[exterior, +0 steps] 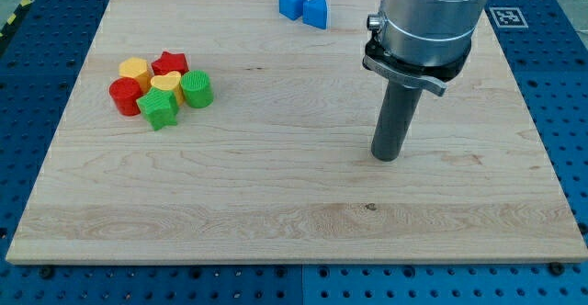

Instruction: Point your arm at green star

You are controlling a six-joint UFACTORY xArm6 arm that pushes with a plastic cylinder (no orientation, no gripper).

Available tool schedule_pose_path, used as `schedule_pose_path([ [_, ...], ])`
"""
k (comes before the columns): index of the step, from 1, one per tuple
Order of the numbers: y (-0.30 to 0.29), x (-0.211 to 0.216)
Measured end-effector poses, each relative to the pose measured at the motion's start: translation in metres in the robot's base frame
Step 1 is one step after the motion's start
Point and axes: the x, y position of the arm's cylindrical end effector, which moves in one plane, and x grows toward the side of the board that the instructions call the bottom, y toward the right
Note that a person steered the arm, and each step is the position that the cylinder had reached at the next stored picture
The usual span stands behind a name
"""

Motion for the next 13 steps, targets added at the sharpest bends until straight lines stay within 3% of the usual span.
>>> schedule_pose_path([
  [2,-0.002,0.002],
  [5,-0.177,0.023],
  [6,-0.188,0.023],
  [8,-0.275,-0.017],
  [9,-0.279,-0.02],
  [10,-0.32,-0.023],
  [11,-0.327,-0.023],
  [12,-0.327,-0.059],
  [13,-0.327,-0.068],
])
